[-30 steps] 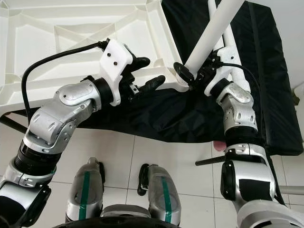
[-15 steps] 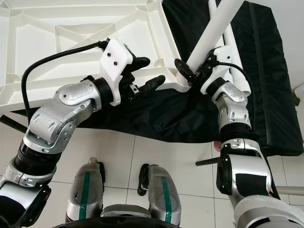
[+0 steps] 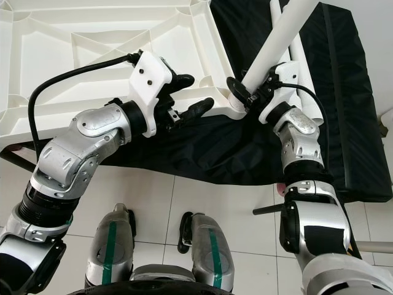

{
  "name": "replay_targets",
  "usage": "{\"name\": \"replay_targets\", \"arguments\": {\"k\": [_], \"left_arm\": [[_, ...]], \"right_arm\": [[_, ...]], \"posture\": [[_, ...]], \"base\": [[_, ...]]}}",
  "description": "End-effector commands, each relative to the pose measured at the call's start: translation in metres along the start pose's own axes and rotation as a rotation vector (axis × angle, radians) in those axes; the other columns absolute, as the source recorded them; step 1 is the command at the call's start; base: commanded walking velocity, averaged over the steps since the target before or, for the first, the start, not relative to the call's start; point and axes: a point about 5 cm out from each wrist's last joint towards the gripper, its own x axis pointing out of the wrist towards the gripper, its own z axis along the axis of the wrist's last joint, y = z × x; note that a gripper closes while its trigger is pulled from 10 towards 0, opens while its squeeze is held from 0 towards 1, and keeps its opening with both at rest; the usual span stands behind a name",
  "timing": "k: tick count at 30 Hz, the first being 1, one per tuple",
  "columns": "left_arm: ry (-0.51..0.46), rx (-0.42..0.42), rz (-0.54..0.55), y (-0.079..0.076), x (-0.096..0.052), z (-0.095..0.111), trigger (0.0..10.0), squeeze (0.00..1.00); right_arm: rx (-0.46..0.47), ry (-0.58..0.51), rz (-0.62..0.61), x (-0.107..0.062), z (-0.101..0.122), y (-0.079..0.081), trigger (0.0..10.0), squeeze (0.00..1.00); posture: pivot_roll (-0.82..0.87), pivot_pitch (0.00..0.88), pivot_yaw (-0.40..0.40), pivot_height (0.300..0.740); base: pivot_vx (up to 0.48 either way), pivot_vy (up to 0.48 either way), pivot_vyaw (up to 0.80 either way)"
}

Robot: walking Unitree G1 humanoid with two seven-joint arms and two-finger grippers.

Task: Building children table

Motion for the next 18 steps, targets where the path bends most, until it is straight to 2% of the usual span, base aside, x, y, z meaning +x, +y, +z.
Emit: {"name": "replay_targets", "arguments": {"k": [1,6,10,13,17,18], "left_arm": [[0.001,-0.002,-0.036,-0.006,0.001,0.000,10.0,0.00],[-0.001,-0.006,-0.037,-0.007,0.002,0.000,10.0,0.00],[-0.001,-0.008,-0.037,-0.007,0.002,0.000,10.0,0.00],[-0.002,-0.011,-0.034,-0.007,0.002,0.000,10.0,0.00],[-0.003,-0.011,-0.033,-0.008,0.002,0.000,10.0,0.00],[-0.004,-0.013,-0.033,-0.008,0.002,0.000,10.0,0.00]], "right_arm": [[0.038,0.008,-0.024,-0.003,-0.007,0.002,10.0,0.00],[0.045,-0.050,-0.141,0.002,-0.001,0.006,10.0,0.00],[0.051,-0.063,-0.174,0.003,0.000,0.010,10.0,0.00],[0.070,-0.085,-0.254,0.006,0.002,0.018,10.0,0.00],[0.082,-0.097,-0.299,0.006,0.004,0.024,10.0,0.00],[0.095,-0.105,-0.347,0.007,0.005,0.028,10.0,0.00]], "posture": [[0.12,0.040,-0.103,0.740],[0.12,0.043,-0.106,0.740],[0.12,0.044,-0.110,0.740],[0.12,0.046,-0.112,0.740],[0.11,0.050,-0.115,0.740],[0.11,0.052,-0.117,0.740]], "base": [[0.000,0.000,0.00],[0.000,0.000,0.00],[0.000,0.000,0.00],[0.000,0.000,0.00],[0.000,0.000,0.00],[0.000,0.000,0.00]]}}
